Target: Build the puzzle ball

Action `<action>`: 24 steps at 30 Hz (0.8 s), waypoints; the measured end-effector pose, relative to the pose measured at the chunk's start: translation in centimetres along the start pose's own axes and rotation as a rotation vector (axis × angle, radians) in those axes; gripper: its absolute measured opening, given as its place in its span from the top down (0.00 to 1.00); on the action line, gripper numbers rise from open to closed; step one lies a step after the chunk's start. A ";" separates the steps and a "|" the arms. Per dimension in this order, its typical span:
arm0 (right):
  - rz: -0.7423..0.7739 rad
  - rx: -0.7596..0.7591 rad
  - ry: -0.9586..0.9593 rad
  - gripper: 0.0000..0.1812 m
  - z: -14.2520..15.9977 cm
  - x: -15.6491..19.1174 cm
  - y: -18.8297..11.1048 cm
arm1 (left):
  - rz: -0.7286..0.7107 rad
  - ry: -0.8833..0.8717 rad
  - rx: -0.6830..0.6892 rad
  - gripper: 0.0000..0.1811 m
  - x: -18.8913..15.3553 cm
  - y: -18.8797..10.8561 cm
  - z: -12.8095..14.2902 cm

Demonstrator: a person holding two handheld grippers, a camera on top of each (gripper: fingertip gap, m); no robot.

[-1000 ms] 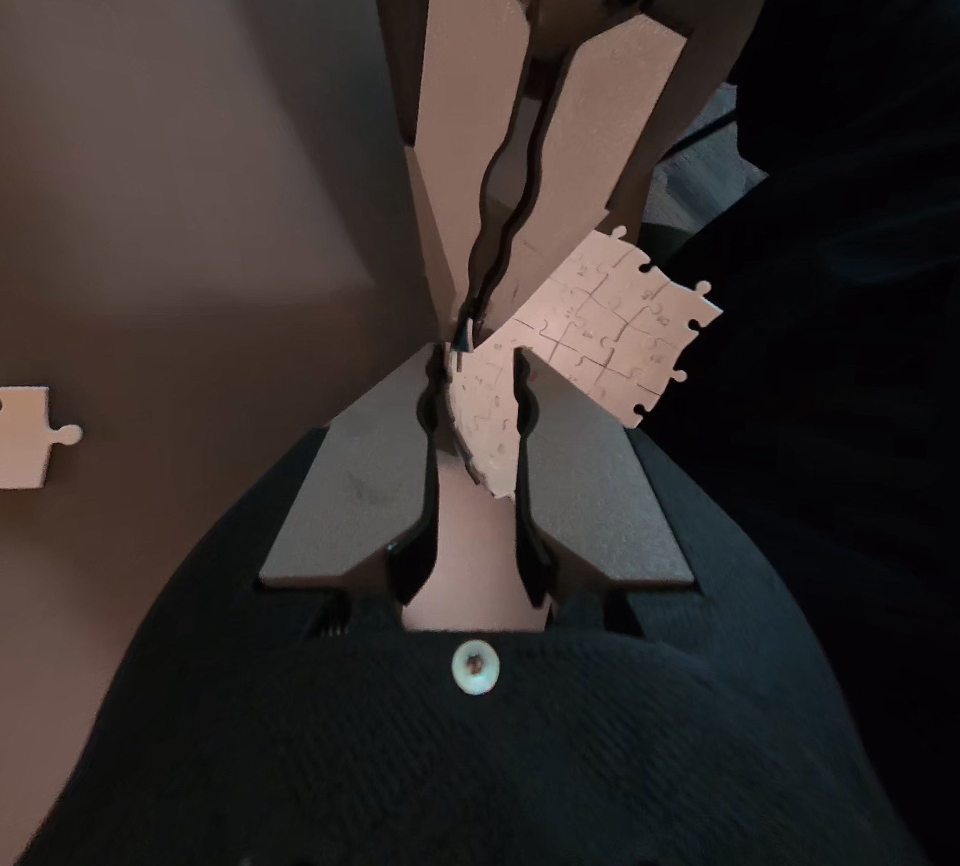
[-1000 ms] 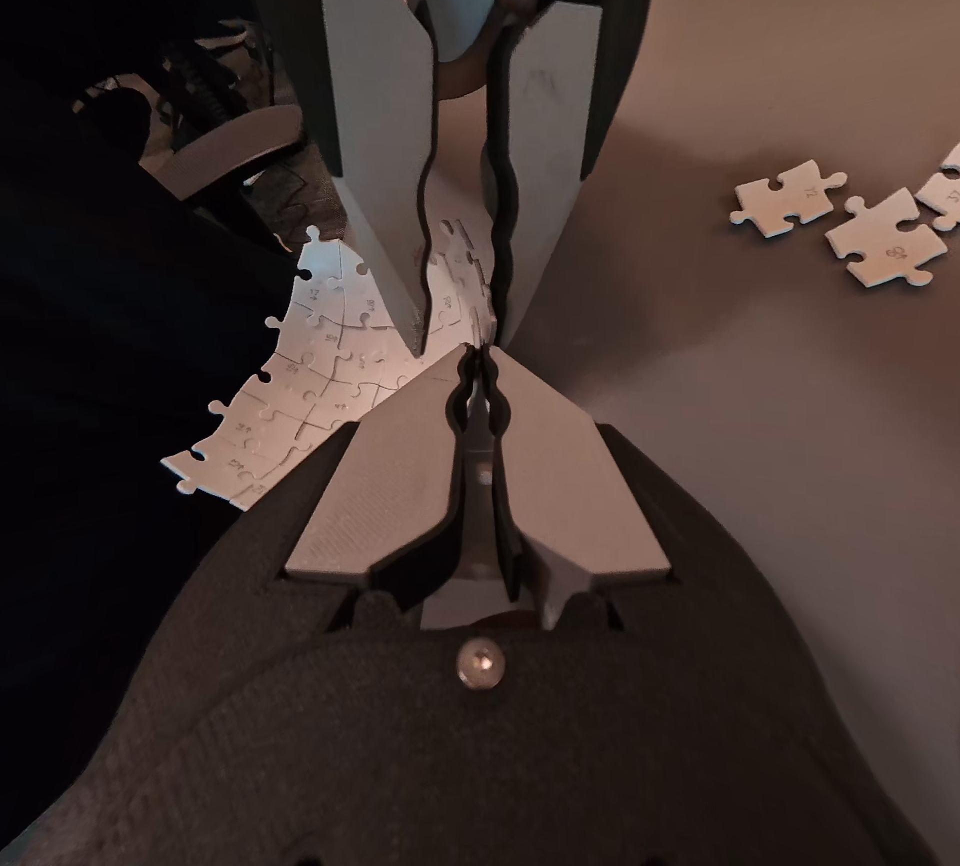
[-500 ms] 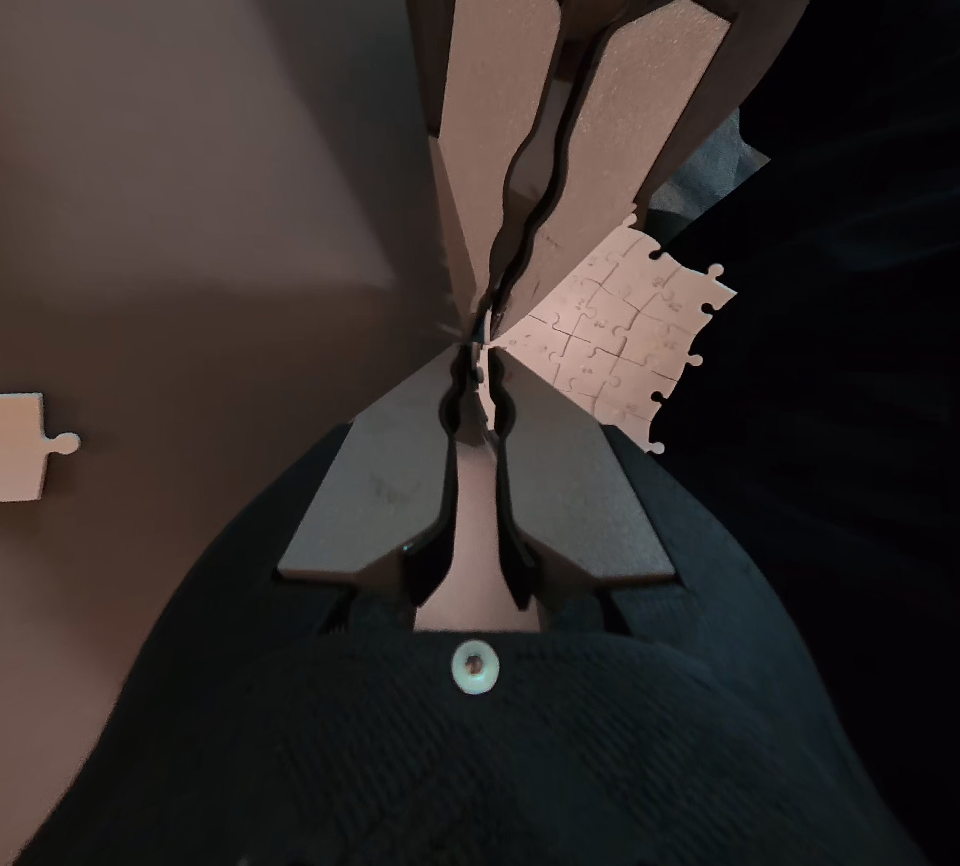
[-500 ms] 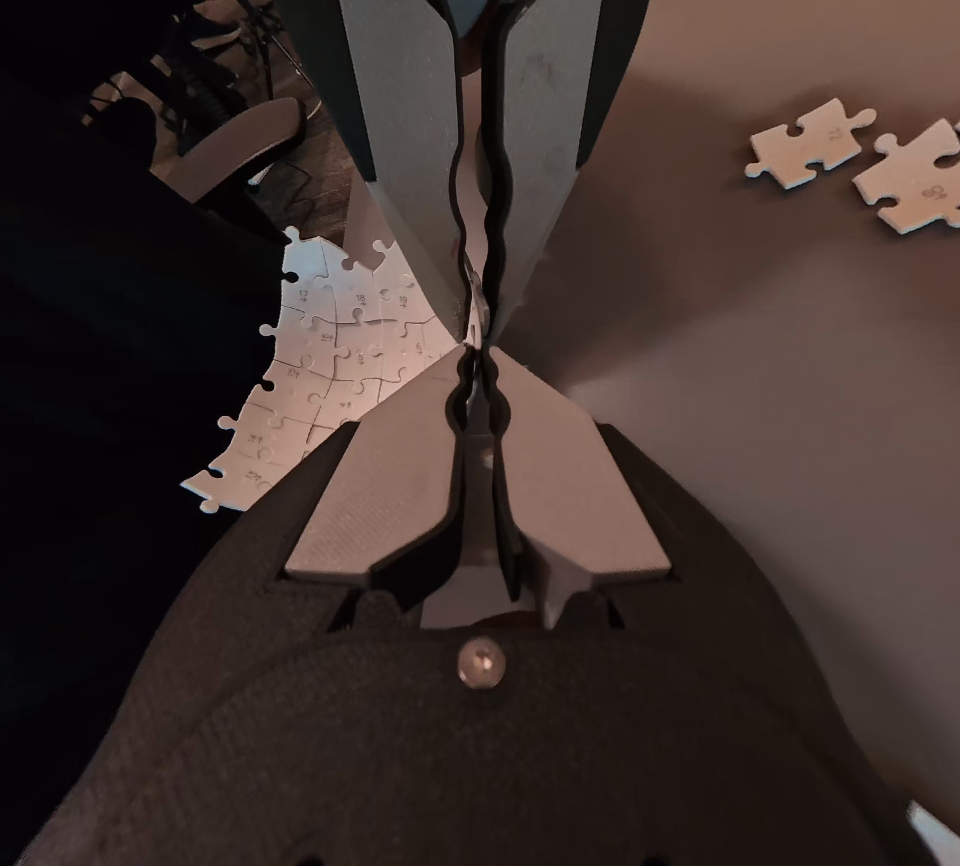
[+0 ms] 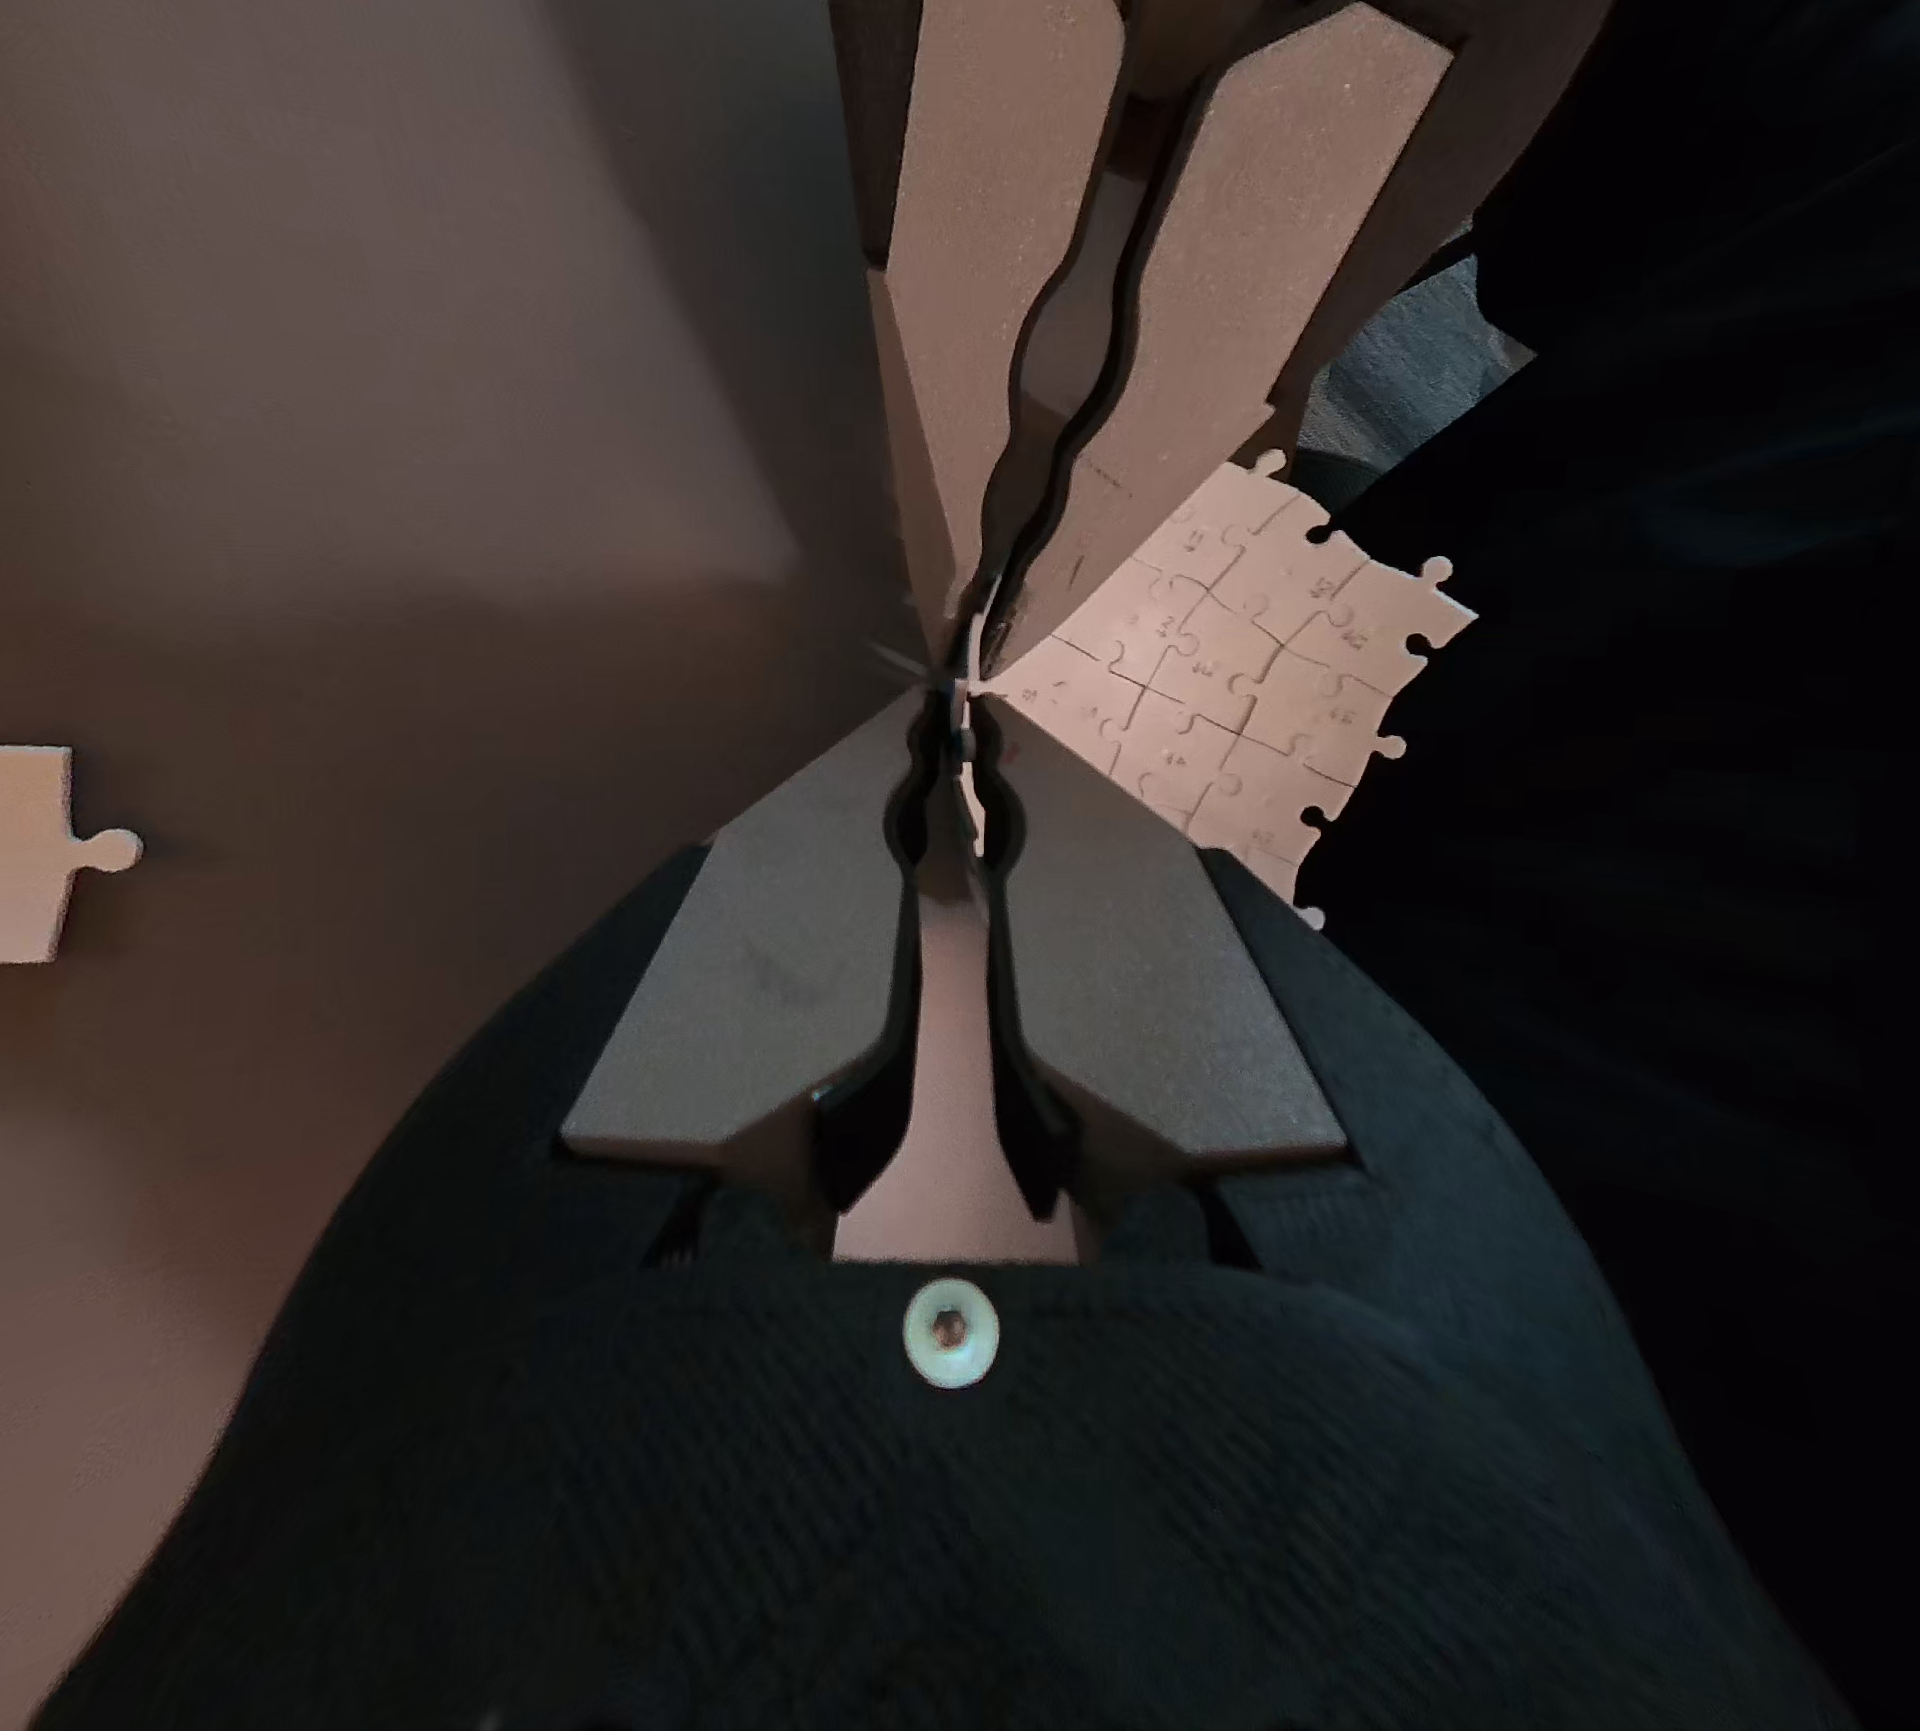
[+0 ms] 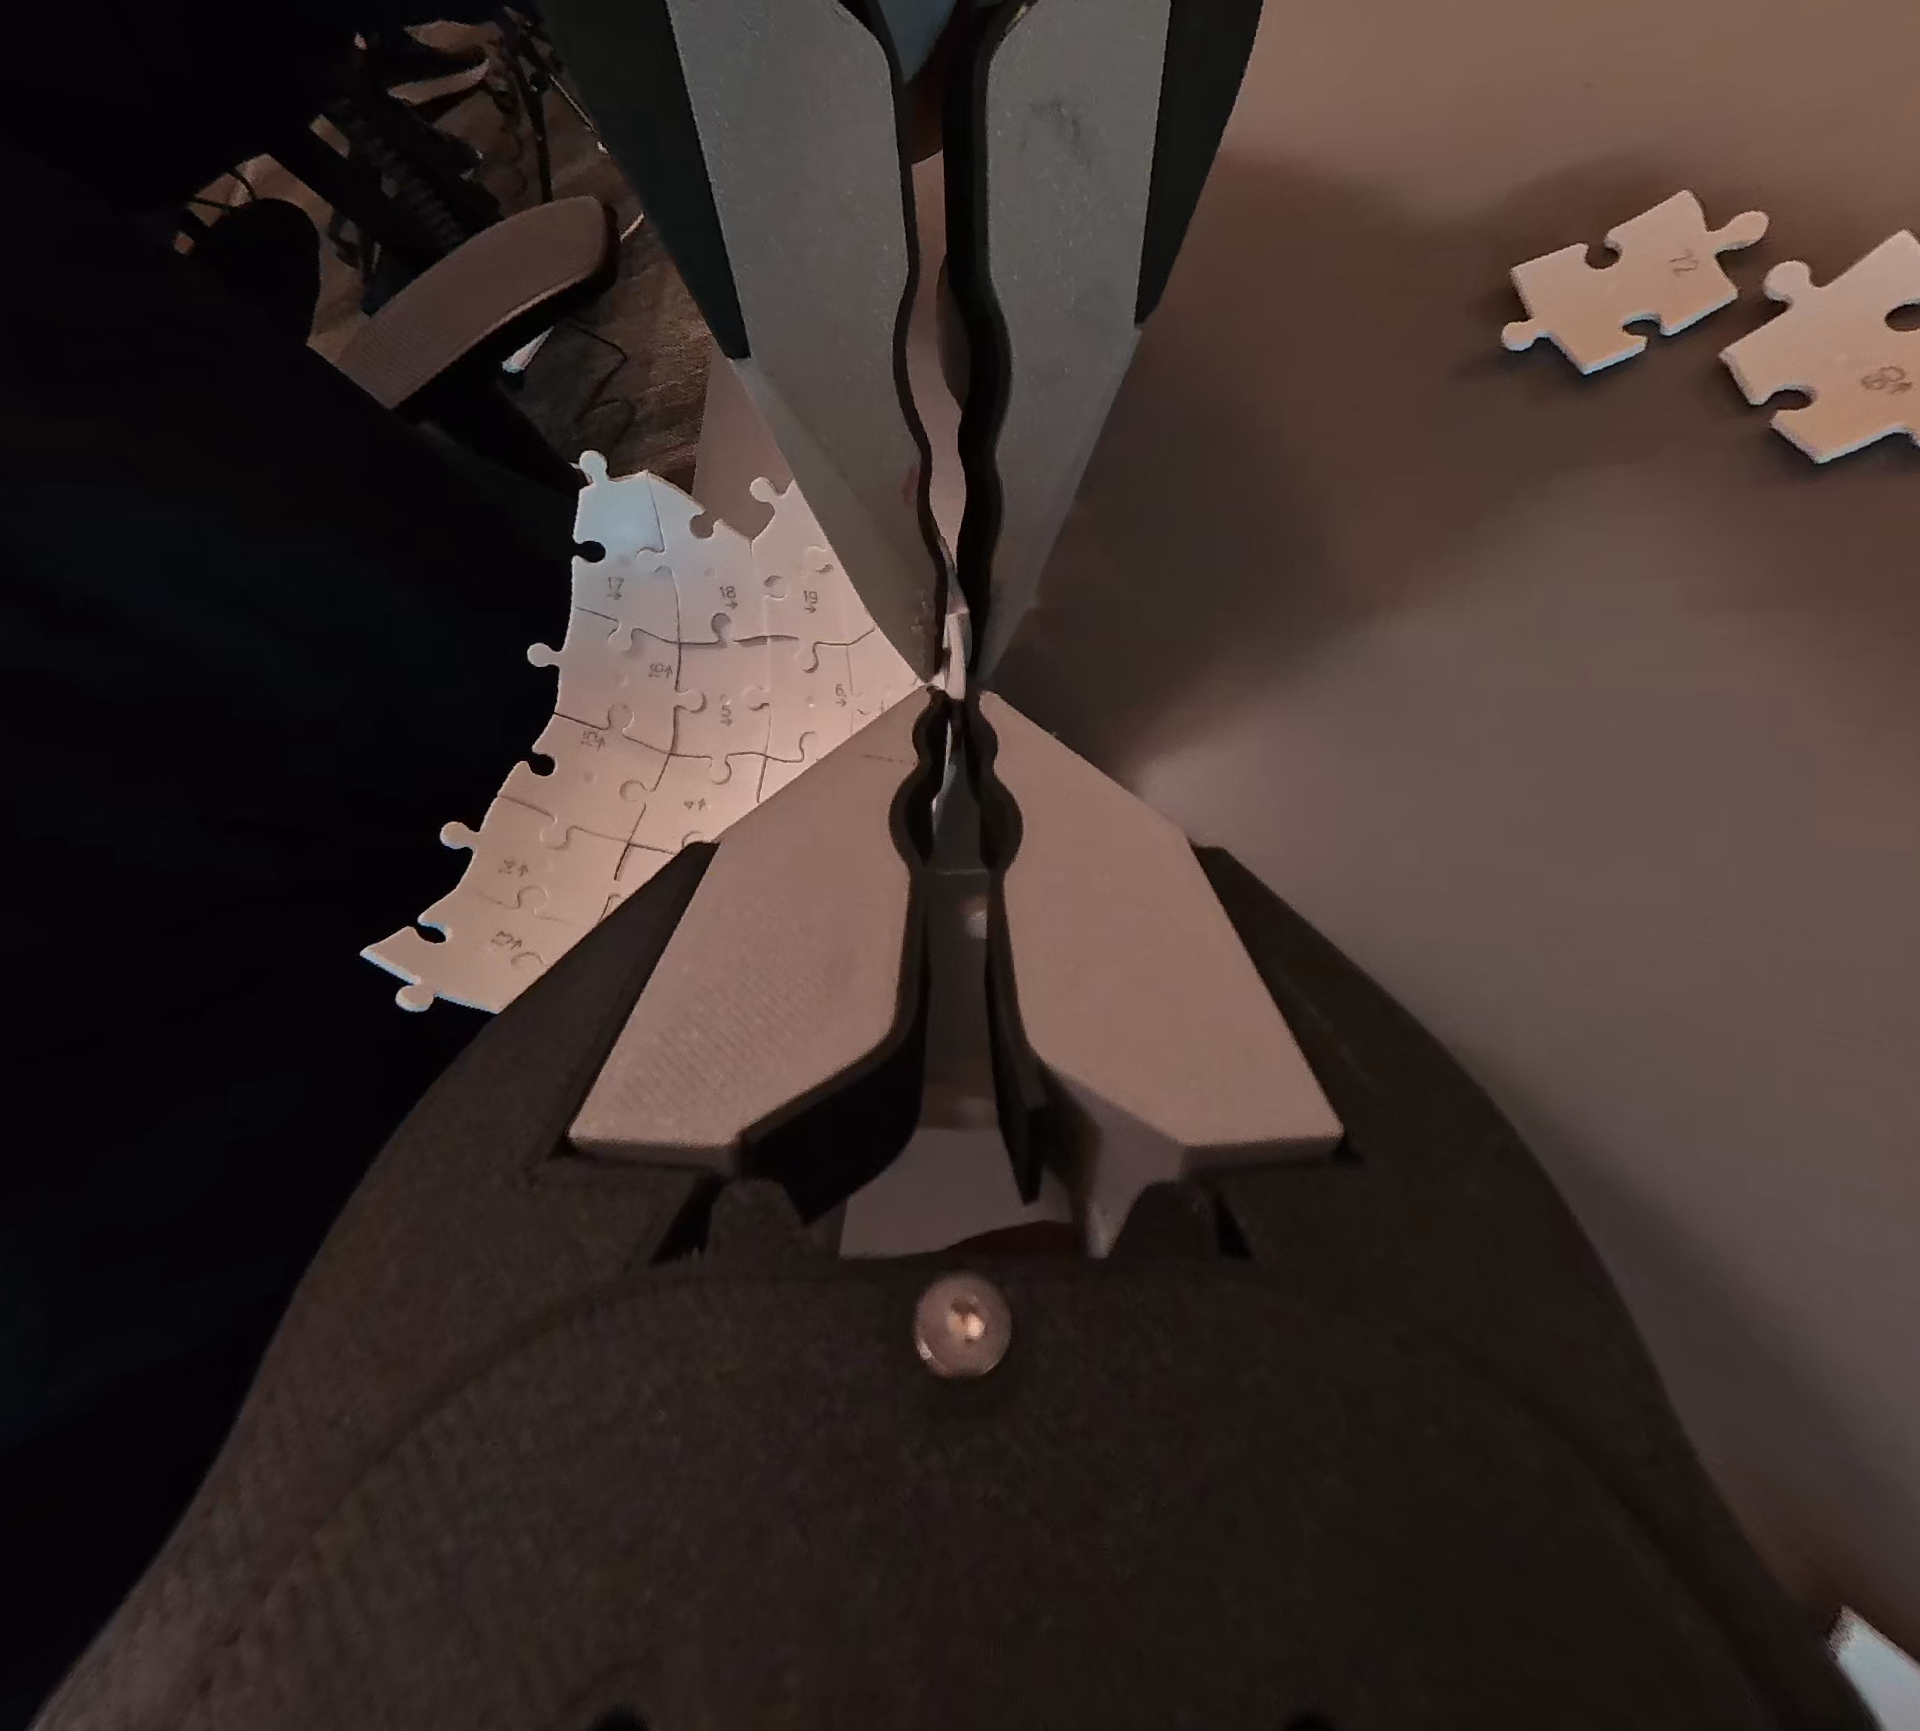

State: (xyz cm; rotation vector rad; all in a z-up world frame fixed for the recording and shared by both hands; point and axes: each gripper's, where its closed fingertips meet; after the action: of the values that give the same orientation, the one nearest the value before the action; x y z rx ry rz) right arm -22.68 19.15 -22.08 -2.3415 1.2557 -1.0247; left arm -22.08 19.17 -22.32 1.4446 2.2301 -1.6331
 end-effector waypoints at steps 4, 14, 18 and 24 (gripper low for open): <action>0.001 -0.001 0.000 1.00 0.0 0.0 -0.1 | -0.002 0.000 -0.004 0.98 -0.1 0.0 0.0; 0.002 -0.003 0.002 1.00 0.0 -0.1 0.0 | -0.020 0.006 -0.016 0.99 0.1 0.0 -0.1; -0.009 -0.010 0.009 1.00 -0.1 -0.1 -0.1 | -0.046 0.028 -0.025 0.99 0.1 -0.1 -0.2; -0.046 -0.005 0.031 0.98 0.1 0.0 0.1 | -0.060 0.043 -0.024 0.99 -0.2 -0.2 -0.3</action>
State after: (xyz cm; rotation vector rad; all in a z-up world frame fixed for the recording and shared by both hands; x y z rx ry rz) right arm -22.64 19.05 -22.23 -2.3771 1.2228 -1.0774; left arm -21.99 19.26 -21.93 1.4347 2.3303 -1.6002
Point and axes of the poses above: each gripper's, where its closed fingertips meet, y out along the fingers, z out of its underside, x = y × z across the jaws, and after that the axes turned 3 degrees about -z, right-handed
